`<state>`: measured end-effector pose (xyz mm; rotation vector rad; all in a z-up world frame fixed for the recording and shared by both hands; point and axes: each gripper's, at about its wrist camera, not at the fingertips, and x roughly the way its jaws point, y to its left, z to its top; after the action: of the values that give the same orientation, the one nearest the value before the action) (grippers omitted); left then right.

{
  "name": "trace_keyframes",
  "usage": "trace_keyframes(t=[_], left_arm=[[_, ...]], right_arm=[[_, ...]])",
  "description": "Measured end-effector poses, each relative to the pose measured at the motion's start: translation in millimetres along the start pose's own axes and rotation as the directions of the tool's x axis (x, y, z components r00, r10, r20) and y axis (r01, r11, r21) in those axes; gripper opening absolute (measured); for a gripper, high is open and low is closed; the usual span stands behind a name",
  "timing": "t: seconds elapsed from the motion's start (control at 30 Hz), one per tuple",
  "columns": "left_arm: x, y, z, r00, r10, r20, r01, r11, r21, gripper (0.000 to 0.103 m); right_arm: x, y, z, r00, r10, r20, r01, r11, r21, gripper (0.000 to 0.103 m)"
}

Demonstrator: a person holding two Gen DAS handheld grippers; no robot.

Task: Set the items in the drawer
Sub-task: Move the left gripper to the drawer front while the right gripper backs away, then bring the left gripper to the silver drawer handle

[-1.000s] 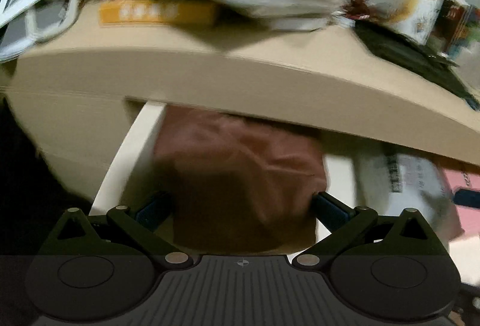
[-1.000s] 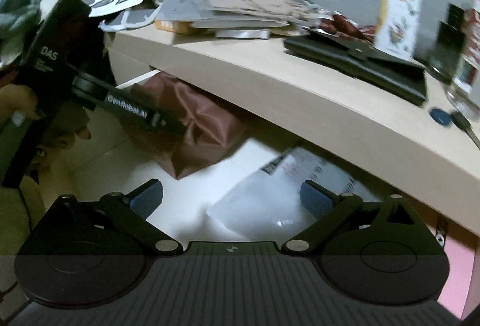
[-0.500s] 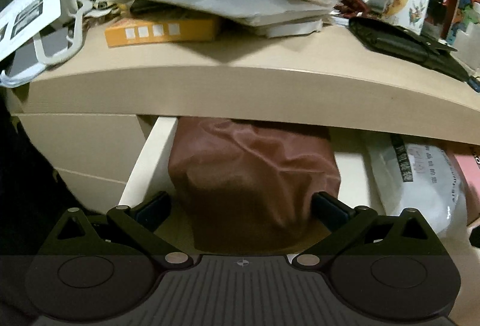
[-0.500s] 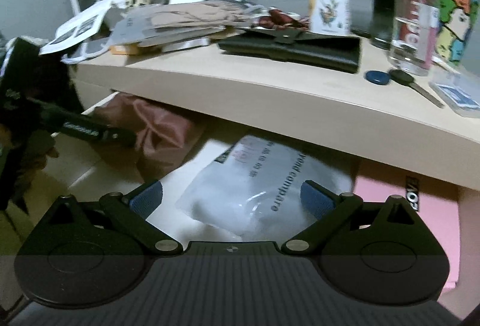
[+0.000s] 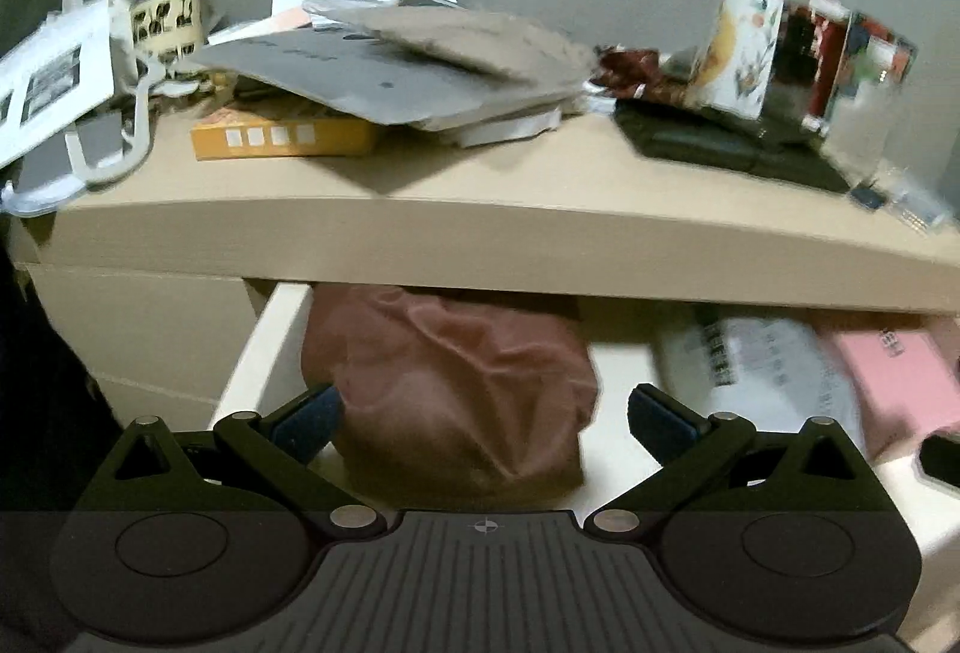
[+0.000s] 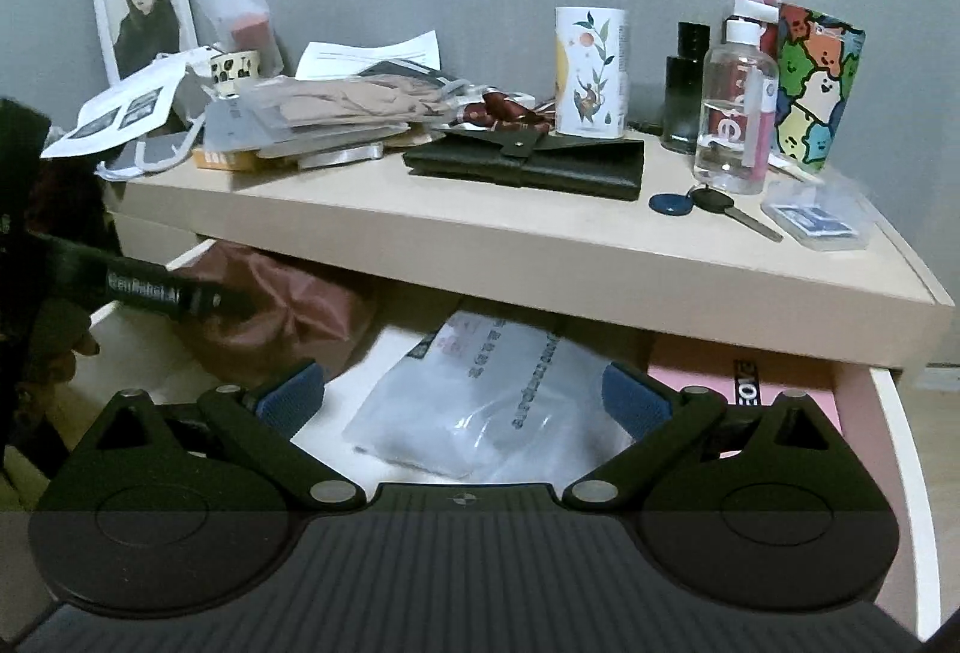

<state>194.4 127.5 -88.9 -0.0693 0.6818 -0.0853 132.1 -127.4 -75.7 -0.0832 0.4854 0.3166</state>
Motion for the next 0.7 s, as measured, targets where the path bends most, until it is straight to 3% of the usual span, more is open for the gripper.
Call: trace_keyframes(t=[0.13, 0.47, 0.7], left_arm=[[-25.6, 0.8, 5.6, 0.997, -0.031, 0.069, 0.035, 0.998, -0.058, 0.103], [-104.7, -21.0, -9.7, 0.969, -0.034, 0.243, 0.03, 0.999, 0.02, 0.103], [-160.9, -43.8, -36.0, 0.944, -0.042, 0.328, 0.012, 0.996, 0.093, 0.103]], right_arm=[[-11.0, 5.0, -1.5, 1.0, -0.013, 0.006, 0.013, 1.0, 0.008, 0.102], [-51.6, 5.8, 2.6, 0.994, -0.098, 0.057, 0.088, 0.984, 0.153, 0.102], [-92.4, 39.1, -10.9, 0.989, -0.094, 0.117, 0.089, 0.995, 0.041, 0.102]])
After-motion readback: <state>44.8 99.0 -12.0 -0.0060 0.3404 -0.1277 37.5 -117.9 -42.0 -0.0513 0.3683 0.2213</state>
